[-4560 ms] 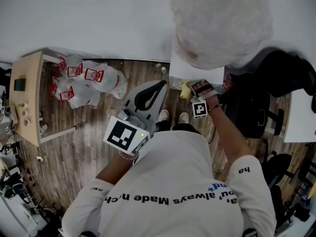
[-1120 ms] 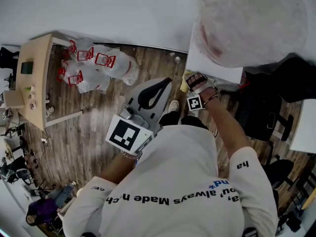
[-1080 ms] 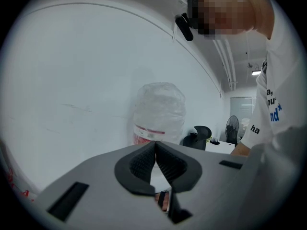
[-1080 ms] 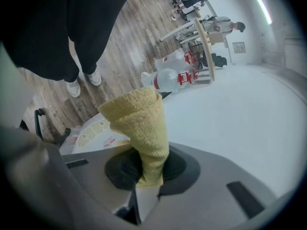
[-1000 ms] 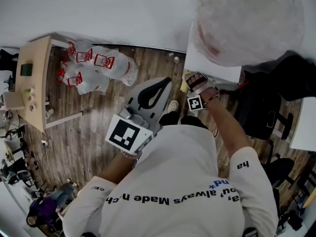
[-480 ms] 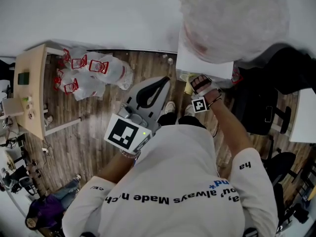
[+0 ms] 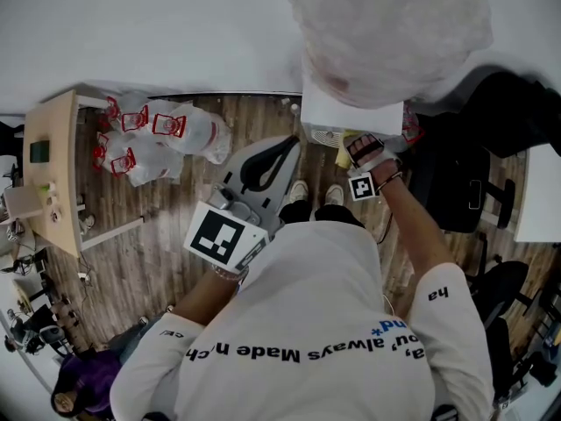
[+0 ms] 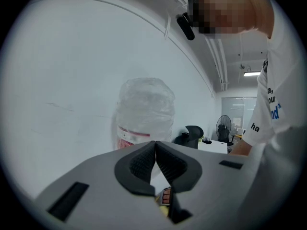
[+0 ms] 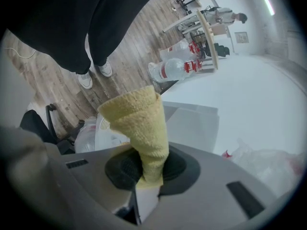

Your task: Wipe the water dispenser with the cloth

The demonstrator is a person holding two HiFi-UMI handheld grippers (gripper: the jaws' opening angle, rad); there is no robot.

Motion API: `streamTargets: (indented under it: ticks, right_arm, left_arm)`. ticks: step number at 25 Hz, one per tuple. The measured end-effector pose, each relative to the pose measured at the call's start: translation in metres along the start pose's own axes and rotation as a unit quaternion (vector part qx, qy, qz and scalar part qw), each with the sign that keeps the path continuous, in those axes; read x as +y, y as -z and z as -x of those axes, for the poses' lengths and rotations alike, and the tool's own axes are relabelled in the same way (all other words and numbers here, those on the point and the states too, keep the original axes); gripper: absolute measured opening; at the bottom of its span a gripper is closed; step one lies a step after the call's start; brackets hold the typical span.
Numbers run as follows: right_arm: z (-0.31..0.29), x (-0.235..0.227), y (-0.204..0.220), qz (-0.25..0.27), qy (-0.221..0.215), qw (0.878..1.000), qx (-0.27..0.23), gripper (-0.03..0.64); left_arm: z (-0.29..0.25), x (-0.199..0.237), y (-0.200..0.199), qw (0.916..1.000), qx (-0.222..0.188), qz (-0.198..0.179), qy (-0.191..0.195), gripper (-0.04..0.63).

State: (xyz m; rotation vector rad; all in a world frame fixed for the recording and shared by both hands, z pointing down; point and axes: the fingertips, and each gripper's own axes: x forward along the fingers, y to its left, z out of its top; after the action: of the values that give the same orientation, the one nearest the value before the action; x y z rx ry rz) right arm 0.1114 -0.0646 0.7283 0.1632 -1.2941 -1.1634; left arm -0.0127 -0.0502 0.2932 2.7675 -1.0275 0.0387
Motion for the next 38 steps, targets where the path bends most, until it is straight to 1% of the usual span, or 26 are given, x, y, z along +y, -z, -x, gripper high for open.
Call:
streamTargets:
  ticks: [7, 12, 14, 16, 18, 20, 22, 24, 26, 28, 29, 30, 31, 32, 33, 34, 36, 37, 38]
  right_arm:
    - [0.007, 0.026, 0.021, -0.012, -0.019, 1.000, 0.013, 0.060]
    - [0.014, 0.042, 0.044, -0.006, -0.025, 0.999, 0.037, 0.060]
    - [0.016, 0.049, 0.051, -0.012, -0.028, 0.999, 0.041, 0.060]
    - [0.018, 0.056, 0.051, -0.035, -0.033, 0.998, 0.033, 0.060]
    - [0.019, 0.061, 0.046, -0.081, -0.034, 0.996, 0.009, 0.060]
    - [0.020, 0.062, 0.037, -0.140, -0.030, 0.989, -0.022, 0.060]
    - [0.022, 0.062, 0.030, -0.194, -0.024, 0.980, -0.049, 0.060]
    - [0.022, 0.062, 0.029, -0.225, -0.018, 0.972, -0.058, 0.060]
    - [0.023, 0.061, 0.040, -0.224, -0.010, 0.974, -0.035, 0.060]
    - [0.026, 0.060, 0.061, -0.211, -0.006, 0.977, 0.014, 0.060]
    - [0.027, 0.063, 0.072, -0.218, -0.016, 0.975, 0.039, 0.060]
    - [0.029, 0.069, 0.080, -0.244, -0.033, 0.967, 0.059, 0.060]
    - [0.030, 0.076, 0.086, -0.287, -0.052, 0.954, 0.073, 0.061]
    - [0.031, 0.083, 0.092, -0.343, -0.065, 0.933, 0.084, 0.061]
    - [0.031, 0.088, 0.098, -0.409, -0.071, 0.905, 0.092, 0.061]
    - [0.031, 0.091, 0.104, -0.478, -0.073, 0.870, 0.098, 0.061]
    - [0.032, 0.094, 0.116, -0.600, -0.071, 0.790, 0.105, 0.061]
    - [0.032, 0.095, 0.121, -0.646, -0.069, 0.752, 0.107, 0.061]
    - [0.032, 0.096, 0.125, -0.681, -0.069, 0.720, 0.108, 0.061]
  left_arm:
    - [-0.009, -0.009, 0.000, 1.0000, 0.003, -0.003, 0.009, 0.020]
    - [-0.015, -0.017, 0.002, 0.9999, 0.006, -0.003, 0.015, 0.020]
    - [-0.017, -0.020, 0.002, 0.9998, 0.007, -0.004, 0.017, 0.020]
    - [-0.019, -0.021, 0.002, 0.9998, 0.008, -0.003, 0.019, 0.020]
    - [-0.021, -0.023, 0.003, 0.9997, 0.009, -0.003, 0.021, 0.020]
    - [-0.023, -0.025, 0.004, 0.9997, 0.010, -0.003, 0.023, 0.020]
    - [-0.025, -0.027, 0.004, 0.9997, 0.010, -0.003, 0.024, 0.020]
    - [-0.025, -0.029, 0.004, 0.9996, 0.010, -0.003, 0.025, 0.020]
    - [-0.026, -0.031, 0.005, 0.9996, 0.009, -0.003, 0.026, 0.020]
    - [-0.027, -0.031, 0.006, 0.9996, 0.010, -0.002, 0.025, 0.020]
    - [-0.027, -0.031, 0.007, 0.9997, 0.011, -0.001, 0.024, 0.020]
    - [-0.026, -0.030, 0.007, 0.9997, 0.012, 0.000, 0.022, 0.020]
    - [-0.026, -0.030, 0.008, 0.9997, 0.012, 0.001, 0.020, 0.020]
    - [-0.026, -0.029, 0.008, 0.9998, 0.012, 0.002, 0.019, 0.020]
    - [-0.025, -0.028, 0.009, 0.9998, 0.012, 0.003, 0.017, 0.020]
    - [-0.024, -0.026, 0.010, 0.9998, 0.012, 0.004, 0.016, 0.020]
    - [-0.024, -0.025, 0.012, 0.9998, 0.014, 0.007, 0.013, 0.020]
    - [-0.024, -0.025, 0.014, 0.9998, 0.015, 0.008, 0.013, 0.020]
    - [-0.025, -0.025, 0.015, 0.9998, 0.016, 0.009, 0.013, 0.020]
